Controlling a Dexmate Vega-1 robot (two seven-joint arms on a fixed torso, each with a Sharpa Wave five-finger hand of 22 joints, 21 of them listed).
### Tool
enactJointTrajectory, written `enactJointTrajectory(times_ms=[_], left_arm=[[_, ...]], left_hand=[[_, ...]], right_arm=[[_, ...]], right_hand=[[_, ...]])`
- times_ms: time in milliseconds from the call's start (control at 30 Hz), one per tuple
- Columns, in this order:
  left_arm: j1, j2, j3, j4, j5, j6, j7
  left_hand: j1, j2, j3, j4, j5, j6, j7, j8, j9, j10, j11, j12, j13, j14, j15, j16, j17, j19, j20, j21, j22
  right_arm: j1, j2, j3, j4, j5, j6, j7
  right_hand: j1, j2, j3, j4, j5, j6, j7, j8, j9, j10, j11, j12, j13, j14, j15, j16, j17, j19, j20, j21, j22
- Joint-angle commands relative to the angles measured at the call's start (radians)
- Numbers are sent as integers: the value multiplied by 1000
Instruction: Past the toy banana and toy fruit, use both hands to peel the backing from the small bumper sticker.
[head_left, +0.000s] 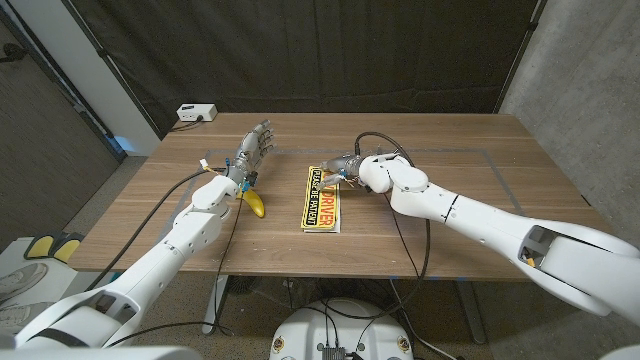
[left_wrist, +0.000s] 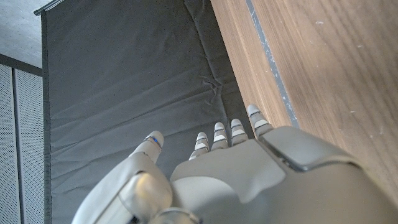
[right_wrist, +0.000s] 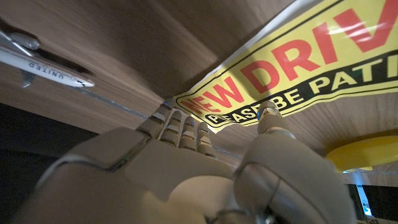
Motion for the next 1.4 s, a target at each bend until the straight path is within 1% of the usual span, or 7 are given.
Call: enactJointTrajectory(times_ms=[33,433,633,733,833,1000,1400], left_arm=[[11,8,-3,-21,1,11,10],[23,15,-8,-37,-1,10,14],[27,16,-9,-40,-3,11,15],[27,17,-9,-41,-1,10,17],[26,19,-9,-42,-1,12,16],[23,18,-8,-40,-1,14,14],[16,19,-4,-37,-6,20,0]], left_hand=[[-8,2,2,-2,1,0,-1,6,3,2,6,-3,3,-5,6,4,1,-6,2,-3,3],[-9,2,2,-3,1,0,-1,6,3,2,6,-3,2,-5,6,4,1,-6,2,-3,3],[-10,2,2,-4,1,0,-2,6,3,0,4,-4,2,-4,6,4,1,-6,2,-3,4],[-10,2,2,-4,1,-1,-2,5,3,0,5,-4,2,-4,6,4,1,-6,2,-3,4],[-11,2,2,-4,1,-1,-1,6,3,0,5,-4,2,-4,6,4,1,-6,2,-3,4],[-11,2,2,-4,1,0,-1,6,3,1,7,-4,2,-5,6,4,1,-6,2,-4,4],[-12,1,2,-5,1,-1,-2,5,3,0,6,-4,2,-3,7,5,1,-6,2,-4,4]], right_arm=[[-21,2,-24,9,-53,-47,-21],[-40,11,-36,17,-119,-115,-63],[-79,1,-18,35,-134,-92,-195],[-95,-5,-14,37,-153,-84,-252],[-113,-11,2,34,-150,-71,-303],[-146,-16,35,23,-142,-50,-398],[-241,4,196,0,44,36,-624]], right_hand=[[54,-3,14,-10,14,38,-1,13,3,33,2,17,1,39,-8,15,-1,36,-2,3,2],[192,22,30,-2,22,194,-44,40,2,199,-33,60,-2,219,-78,78,9,162,5,16,4],[300,21,14,-2,35,356,-66,64,0,424,-67,124,3,418,-147,179,49,281,-15,41,9],[361,34,5,0,38,495,-93,92,-1,534,-82,157,8,522,-178,248,89,340,-18,60,12],[411,53,1,1,30,621,-99,119,-2,640,-102,191,11,615,-206,313,130,379,-25,77,15],[452,81,1,9,13,776,-103,154,-2,782,-98,249,27,755,-223,394,185,418,-40,100,19],[434,115,4,41,-6,844,-85,167,0,849,-96,278,40,795,-216,403,208,425,-35,111,21]])
